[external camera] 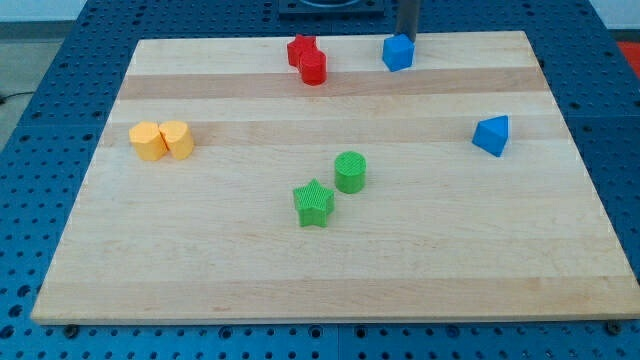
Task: Move the blue cube to the left side of the blue triangle
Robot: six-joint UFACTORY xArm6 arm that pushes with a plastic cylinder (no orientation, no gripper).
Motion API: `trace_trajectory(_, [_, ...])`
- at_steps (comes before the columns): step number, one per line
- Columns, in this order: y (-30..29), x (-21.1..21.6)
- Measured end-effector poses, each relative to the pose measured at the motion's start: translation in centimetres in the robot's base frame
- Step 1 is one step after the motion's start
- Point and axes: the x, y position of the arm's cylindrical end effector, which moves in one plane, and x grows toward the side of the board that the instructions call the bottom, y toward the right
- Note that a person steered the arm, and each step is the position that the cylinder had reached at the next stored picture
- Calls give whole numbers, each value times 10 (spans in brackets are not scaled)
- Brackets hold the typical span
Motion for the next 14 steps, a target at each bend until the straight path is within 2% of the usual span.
trace_trajectory(2, [4,46])
trace_trajectory(4, [-11,27])
trace_trajectory(6, [-24,96])
trace_trajectory(9, [-105,113])
trace_trajectory(10, [-121,144])
trace_trajectory(12, [-182,178])
trace_trajectory(13, [-136,188])
trace_trajectory(14, [-82,180])
